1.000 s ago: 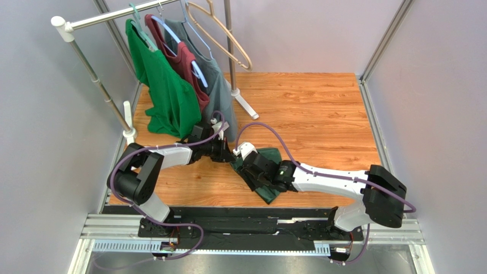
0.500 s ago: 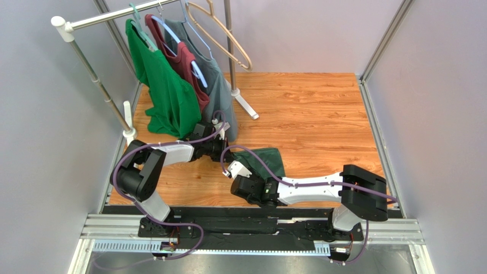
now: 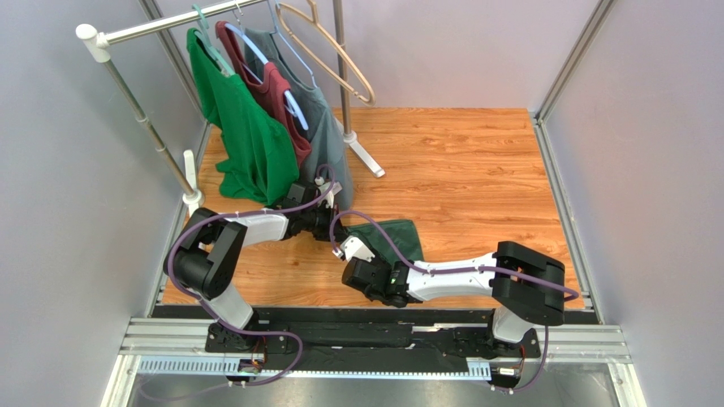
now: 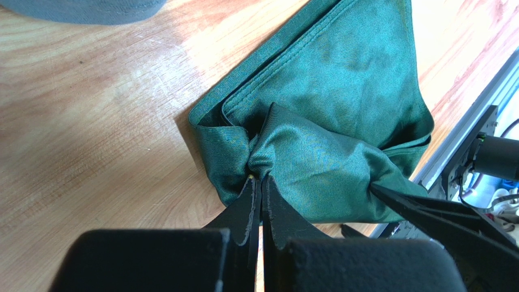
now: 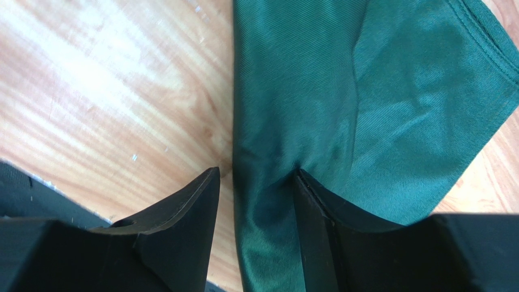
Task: Fold the napkin, place the utensils inside, and roll it up
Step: Roll the napkin with the utensil
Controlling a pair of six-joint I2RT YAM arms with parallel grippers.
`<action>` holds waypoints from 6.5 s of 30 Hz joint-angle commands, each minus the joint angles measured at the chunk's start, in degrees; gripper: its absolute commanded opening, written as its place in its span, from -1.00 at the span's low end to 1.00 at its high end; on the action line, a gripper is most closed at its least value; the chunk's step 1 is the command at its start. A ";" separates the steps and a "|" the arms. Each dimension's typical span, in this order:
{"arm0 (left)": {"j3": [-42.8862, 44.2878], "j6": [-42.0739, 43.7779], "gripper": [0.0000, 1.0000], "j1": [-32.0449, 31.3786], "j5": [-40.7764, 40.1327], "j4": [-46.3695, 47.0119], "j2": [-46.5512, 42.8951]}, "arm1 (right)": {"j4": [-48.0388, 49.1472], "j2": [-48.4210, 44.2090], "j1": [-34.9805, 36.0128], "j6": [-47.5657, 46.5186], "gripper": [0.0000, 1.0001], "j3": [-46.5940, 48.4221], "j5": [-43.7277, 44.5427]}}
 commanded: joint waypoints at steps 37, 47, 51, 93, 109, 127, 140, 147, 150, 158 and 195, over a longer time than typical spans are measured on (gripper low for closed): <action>-15.03 4.21 0.27 1.44 -8.07 13.46 -27.40 | 12.23 4.92 -24.94 0.72 -1.00 -6.94 -59.57; -17.33 7.82 0.28 1.35 3.95 25.69 -25.82 | 10.92 8.96 -32.94 -0.68 -1.00 -3.51 -71.97; -14.96 10.27 0.28 -1.37 7.93 29.92 -17.50 | 8.72 11.51 -35.41 -2.35 -1.00 -0.88 -74.34; -5.81 15.37 0.41 -11.30 -0.77 17.53 -16.32 | -7.10 23.56 -48.59 -13.08 -1.00 11.87 -87.09; -3.00 18.19 0.36 -14.12 6.35 23.68 -1.74 | -6.40 24.52 -49.21 -12.99 -1.00 12.14 -88.50; 0.17 19.86 0.14 -14.47 3.98 13.85 3.80 | -5.87 24.17 -49.30 -12.64 -1.00 12.22 -88.85; 1.75 20.74 -0.53 -14.56 3.02 5.15 6.17 | -6.05 22.42 -49.65 -11.94 -0.96 12.58 -87.27; 6.14 20.21 -0.71 -14.47 2.84 -0.57 9.43 | -9.30 14.52 -49.74 -11.50 -0.14 13.19 -81.22; 7.19 20.21 -0.74 -14.38 3.19 -1.62 10.39 | -11.23 9.51 -50.26 -10.36 0.00 13.02 -74.63; 8.34 18.89 -0.80 -12.89 6.09 -1.89 12.85 | -15.10 -3.59 -51.76 -5.09 0.01 8.38 -53.62; 22.93 21.53 -0.86 -8.23 12.60 -22.19 20.24 | -8.42 -3.61 -17.83 -8.25 -0.13 2.91 -22.14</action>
